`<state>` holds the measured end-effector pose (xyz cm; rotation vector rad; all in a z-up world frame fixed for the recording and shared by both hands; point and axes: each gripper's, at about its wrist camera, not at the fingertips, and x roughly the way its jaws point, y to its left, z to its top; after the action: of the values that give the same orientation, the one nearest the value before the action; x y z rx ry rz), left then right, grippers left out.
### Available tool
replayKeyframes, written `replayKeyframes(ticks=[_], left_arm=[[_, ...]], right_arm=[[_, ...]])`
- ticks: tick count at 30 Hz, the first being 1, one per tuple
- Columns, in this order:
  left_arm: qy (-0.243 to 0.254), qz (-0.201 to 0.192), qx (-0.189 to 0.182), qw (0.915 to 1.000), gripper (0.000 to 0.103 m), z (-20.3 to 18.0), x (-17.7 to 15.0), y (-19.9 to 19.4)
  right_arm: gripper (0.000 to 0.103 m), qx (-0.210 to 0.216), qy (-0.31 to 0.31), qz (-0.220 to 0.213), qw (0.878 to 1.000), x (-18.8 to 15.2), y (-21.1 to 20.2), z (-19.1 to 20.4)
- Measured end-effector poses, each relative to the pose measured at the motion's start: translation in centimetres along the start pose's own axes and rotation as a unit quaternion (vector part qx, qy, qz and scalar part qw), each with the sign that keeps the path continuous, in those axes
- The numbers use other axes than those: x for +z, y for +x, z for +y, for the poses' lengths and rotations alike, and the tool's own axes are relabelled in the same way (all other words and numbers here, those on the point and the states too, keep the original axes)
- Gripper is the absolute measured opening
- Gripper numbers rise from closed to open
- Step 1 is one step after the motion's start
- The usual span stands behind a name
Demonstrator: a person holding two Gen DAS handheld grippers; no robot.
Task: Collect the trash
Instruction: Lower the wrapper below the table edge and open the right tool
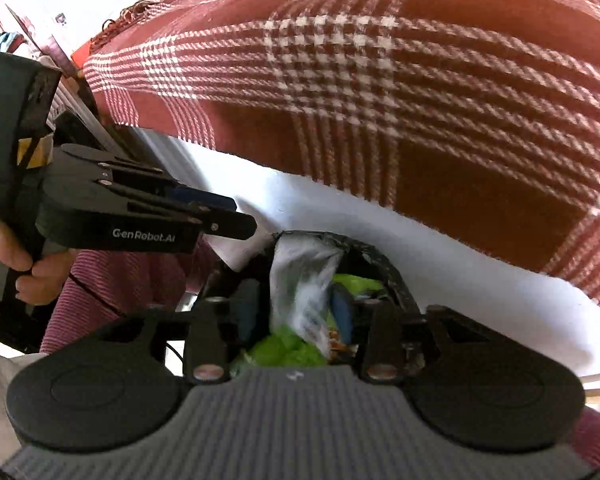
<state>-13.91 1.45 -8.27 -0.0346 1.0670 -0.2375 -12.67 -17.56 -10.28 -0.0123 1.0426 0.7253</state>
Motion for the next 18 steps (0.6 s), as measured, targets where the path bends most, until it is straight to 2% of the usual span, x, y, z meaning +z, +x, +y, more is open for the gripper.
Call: replayKeyframes(ticks=[2, 4, 6, 8, 14, 18], left_arm=[[-0.003, -0.004, 0.001, 1.0, 0.056, 0.0, 0.2, 0.0], [-0.005, -0.007, 0.002, 1.0, 0.063, 0.1, 0.4, -0.2], [-0.004, -0.01, 0.004, 0.9999, 0.075, 0.2, 0.7, -0.5], [-0.001, -0.016, 0.006, 0.9999, 0.08, 0.1, 1.2, -0.9], [0.017, -0.046, 0.008, 0.9987, 0.084, -0.4, 2.6, -3.4], [0.021, -0.093, 0.0, 0.9955, 0.09, -0.5, 4.7, -5.8]], right_arm=[[0.067, 0.002, 0.001, -0.002, 1.0, 0.0, 0.1, 0.1], [0.069, 0.002, 0.003, -0.004, 1.0, 0.2, 0.0, 0.1], [0.07, 0.001, 0.004, -0.006, 1.0, 0.4, 0.1, 0.1], [0.07, -0.001, 0.005, -0.009, 1.0, 0.6, -0.2, -0.3], [0.072, -0.01, 0.01, -0.041, 0.999, 1.4, -2.0, -0.8], [0.078, -0.022, 0.001, -0.086, 0.996, 2.8, -4.6, -0.9]])
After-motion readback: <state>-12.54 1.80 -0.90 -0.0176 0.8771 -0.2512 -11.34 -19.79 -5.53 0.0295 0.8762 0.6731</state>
